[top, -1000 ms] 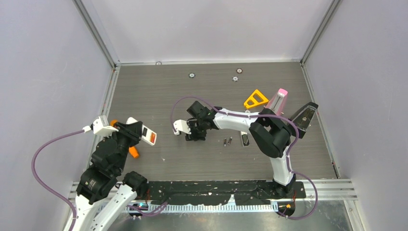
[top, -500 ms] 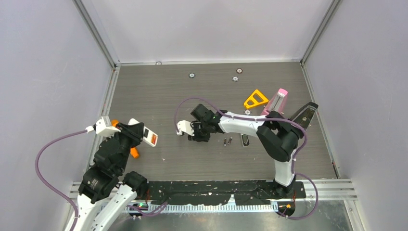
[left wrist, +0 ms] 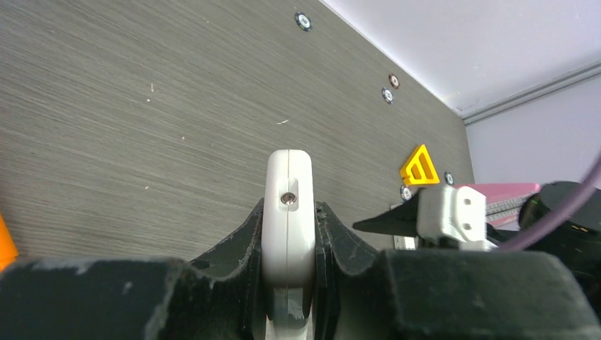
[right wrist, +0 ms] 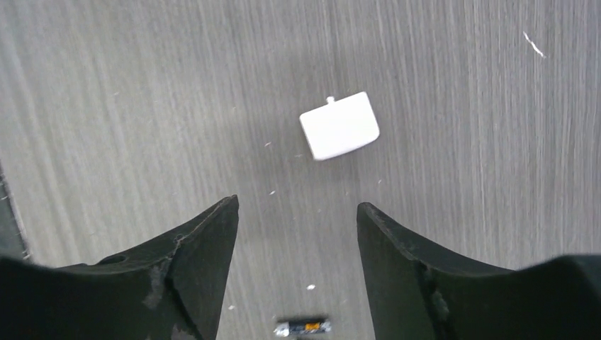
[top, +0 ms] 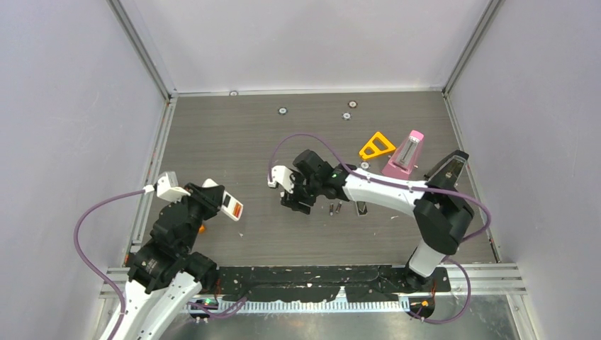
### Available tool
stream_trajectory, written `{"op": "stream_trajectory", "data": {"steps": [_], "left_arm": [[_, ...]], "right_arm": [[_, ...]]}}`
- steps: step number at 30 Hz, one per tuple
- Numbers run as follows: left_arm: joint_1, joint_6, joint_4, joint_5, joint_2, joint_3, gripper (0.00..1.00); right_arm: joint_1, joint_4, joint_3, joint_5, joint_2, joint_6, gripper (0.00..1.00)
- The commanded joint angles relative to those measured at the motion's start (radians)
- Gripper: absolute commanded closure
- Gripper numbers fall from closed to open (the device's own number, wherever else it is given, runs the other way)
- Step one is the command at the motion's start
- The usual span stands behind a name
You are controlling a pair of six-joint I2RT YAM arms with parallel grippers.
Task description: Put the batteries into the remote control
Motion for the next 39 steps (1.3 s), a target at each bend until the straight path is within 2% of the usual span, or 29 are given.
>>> {"op": "stream_trajectory", "data": {"steps": [1,7,17,25,30,34,37,39], "left_arm": [[0.004,-0.006,0.071,-0.025,-0.002,0.020,1.00],[0.004,0.021,0.073,-0.044,0.034,0.038,1.00],[0.008,0.035,0.105,-0.054,0.052,0.051,1.00],[0.020,0.042,0.106,-0.046,0.057,0.056,1.00],[0.025,0.044,0.106,-0.049,0.044,0.047,1.00],[0.028,0.043,0.104,-0.044,0.043,0.046,1.00],[0.030,0.045,0.101,-0.046,0.040,0.046,1.00],[0.031,0.046,0.098,-0.047,0.036,0.045,1.00]], "right_arm": [[0.003,-0.032,0.123,0.066,0.122,-0.105,0.30],[-0.006,0.057,0.115,0.021,0.200,-0.271,0.26],[-0.059,0.065,0.179,-0.103,0.312,-0.347,0.29],[-0.063,-0.049,0.261,-0.134,0.365,-0.391,0.33],[-0.058,-0.035,0.215,-0.123,0.340,-0.410,0.36],[-0.043,-0.029,0.189,-0.102,0.332,-0.416,0.41],[-0.029,-0.035,0.185,-0.083,0.339,-0.423,0.50],[-0.022,-0.034,0.182,-0.067,0.340,-0.423,0.60]]}}
